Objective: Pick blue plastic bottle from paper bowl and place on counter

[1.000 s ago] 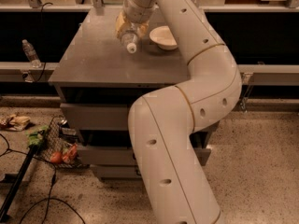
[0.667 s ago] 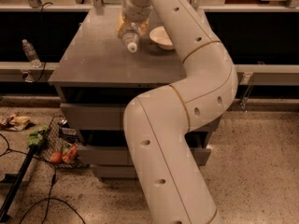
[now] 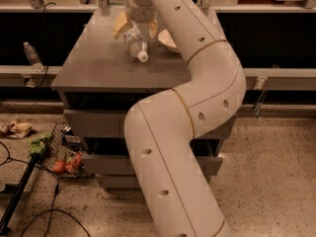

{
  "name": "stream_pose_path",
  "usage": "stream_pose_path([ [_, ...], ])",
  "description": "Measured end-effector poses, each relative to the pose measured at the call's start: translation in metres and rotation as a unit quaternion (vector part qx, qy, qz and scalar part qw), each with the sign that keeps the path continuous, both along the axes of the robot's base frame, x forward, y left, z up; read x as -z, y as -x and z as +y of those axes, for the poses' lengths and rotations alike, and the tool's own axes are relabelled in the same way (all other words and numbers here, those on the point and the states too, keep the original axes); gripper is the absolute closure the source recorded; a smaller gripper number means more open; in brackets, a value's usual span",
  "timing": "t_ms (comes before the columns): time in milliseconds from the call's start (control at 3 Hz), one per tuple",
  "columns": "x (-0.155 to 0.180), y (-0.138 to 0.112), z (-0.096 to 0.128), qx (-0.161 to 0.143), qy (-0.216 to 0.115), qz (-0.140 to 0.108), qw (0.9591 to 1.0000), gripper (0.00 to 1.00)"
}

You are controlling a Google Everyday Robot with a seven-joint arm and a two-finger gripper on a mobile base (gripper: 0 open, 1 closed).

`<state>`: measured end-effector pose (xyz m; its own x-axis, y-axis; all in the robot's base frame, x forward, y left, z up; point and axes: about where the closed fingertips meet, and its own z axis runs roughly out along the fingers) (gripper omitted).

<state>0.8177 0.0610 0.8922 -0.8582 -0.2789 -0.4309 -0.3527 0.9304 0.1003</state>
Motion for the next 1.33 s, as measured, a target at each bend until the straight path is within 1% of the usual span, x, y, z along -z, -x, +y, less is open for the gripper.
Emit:
stream_pose_path([
  [333, -0.013, 0.003, -0.012, 0.012, -0.002, -0.005, 0.9999, 0.00],
  [667, -0.026, 0.007, -0.029, 0.024, -0.012, -0.009, 0.9996, 0.00],
  [1000, -0.096, 0.018, -0.136, 0.134, -0.073, -0.059, 0.9865, 0.00],
  [1333, -0.132, 0.029, -0.211, 0.225, -0.109, -0.091, 0.9639, 0.00],
])
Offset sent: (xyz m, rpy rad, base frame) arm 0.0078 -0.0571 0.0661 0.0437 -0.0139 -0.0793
